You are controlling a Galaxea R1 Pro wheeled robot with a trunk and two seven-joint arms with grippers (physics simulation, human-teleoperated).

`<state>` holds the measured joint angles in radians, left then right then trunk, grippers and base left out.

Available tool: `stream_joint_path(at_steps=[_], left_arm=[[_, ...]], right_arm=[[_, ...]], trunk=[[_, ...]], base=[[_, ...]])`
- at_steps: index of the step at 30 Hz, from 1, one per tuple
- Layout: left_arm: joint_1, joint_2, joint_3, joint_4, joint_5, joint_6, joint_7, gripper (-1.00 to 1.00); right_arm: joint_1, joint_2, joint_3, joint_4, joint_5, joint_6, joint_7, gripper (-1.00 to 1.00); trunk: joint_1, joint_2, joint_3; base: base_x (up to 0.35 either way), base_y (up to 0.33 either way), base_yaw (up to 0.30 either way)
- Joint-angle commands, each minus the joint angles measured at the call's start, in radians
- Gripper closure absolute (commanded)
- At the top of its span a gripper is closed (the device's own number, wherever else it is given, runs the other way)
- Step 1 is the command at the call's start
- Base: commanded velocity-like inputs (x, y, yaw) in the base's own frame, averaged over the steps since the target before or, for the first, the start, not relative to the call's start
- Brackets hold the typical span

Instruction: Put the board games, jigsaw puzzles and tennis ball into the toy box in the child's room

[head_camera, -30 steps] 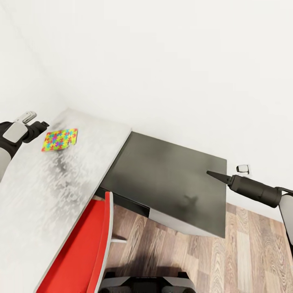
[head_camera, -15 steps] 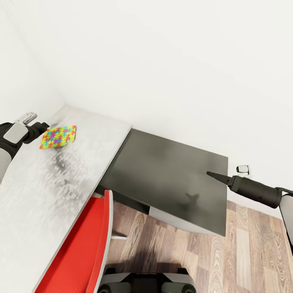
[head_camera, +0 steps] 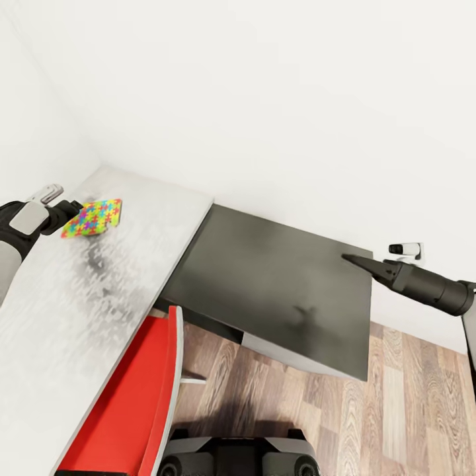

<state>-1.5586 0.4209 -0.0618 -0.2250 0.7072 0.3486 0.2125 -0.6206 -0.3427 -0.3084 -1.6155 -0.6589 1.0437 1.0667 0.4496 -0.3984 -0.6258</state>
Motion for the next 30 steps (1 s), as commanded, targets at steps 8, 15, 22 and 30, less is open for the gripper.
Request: stream_joint_path(at_steps=[8, 15, 22, 30], left_arm=[[0.000, 0.001, -0.007, -0.002, 0.010, 0.003, 0.007, -1.00], [0.000, 0.002, -0.007, -0.002, 0.009, 0.003, 0.007, -1.00], [0.000, 0.002, -0.007, -0.002, 0.009, 0.003, 0.007, -1.00], [0.000, 0.003, -0.007, -0.002, 0.009, 0.003, 0.007, -1.00]], right_arm=[[-0.009, 0.002, 0.003, 0.000, -0.018, 0.003, 0.017, -1.00], [-0.008, 0.002, 0.004, 0.000, -0.021, 0.003, 0.019, -1.00], [-0.008, 0.005, 0.005, 0.000, -0.022, 0.003, 0.018, -1.00], [-0.006, 0.009, 0.005, 0.000, -0.022, 0.003, 0.018, -1.00]], trunk=[[0.000, -0.002, -0.014], [0.000, -0.002, -0.026], [0.000, -0.002, -0.037], [0.000, -0.002, -0.051]], base=[[0.000, 0.000, 0.000], [0.000, 0.000, 0.000], [0.000, 0.000, 0.000], [0.000, 0.000, 0.000]])
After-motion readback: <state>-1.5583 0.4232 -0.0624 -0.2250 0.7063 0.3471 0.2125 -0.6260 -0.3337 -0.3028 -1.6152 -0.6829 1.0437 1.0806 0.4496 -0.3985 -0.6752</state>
